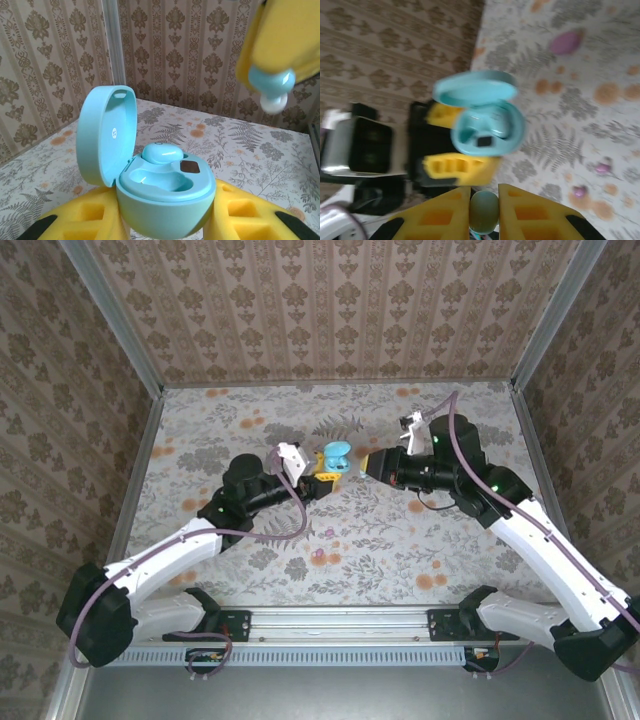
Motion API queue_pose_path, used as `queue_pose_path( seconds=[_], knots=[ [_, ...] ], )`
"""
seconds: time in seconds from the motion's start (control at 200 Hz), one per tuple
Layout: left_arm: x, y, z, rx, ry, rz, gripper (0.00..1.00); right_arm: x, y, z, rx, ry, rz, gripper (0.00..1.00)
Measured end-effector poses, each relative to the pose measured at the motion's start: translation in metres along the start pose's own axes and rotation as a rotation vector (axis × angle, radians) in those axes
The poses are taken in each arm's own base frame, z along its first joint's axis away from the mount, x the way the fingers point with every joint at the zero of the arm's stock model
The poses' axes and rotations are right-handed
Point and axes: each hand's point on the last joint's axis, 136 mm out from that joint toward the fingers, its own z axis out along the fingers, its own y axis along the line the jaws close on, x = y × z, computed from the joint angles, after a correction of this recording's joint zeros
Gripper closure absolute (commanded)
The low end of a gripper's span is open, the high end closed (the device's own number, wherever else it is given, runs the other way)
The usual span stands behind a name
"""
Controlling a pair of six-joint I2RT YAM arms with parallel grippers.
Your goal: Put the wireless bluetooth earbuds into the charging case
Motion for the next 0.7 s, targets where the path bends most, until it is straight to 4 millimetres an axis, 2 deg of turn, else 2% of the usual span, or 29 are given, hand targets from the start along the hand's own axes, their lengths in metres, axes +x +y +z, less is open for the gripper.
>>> queue_pose_path(
  seconds=[0.16, 0.415, 0.7],
  knots=[
    [0.001, -0.003, 0.002, 0.011, 0.000, 0.000, 0.71, -0.013, 0.018, 0.012, -0.072, -0.006, -0.002, 0.80],
    [0.002, -0.004, 0.003, 0.015, 0.004, -0.001, 0.71, -0.010, 0.017, 0.041, -0.076, 0.042, 0.019, 0.80],
    [0.002, -0.005, 0.003, 0.019, 0.004, -0.001, 0.71, -0.002, 0.017, 0.051, -0.068, 0.071, 0.015, 0.80]
  ],
)
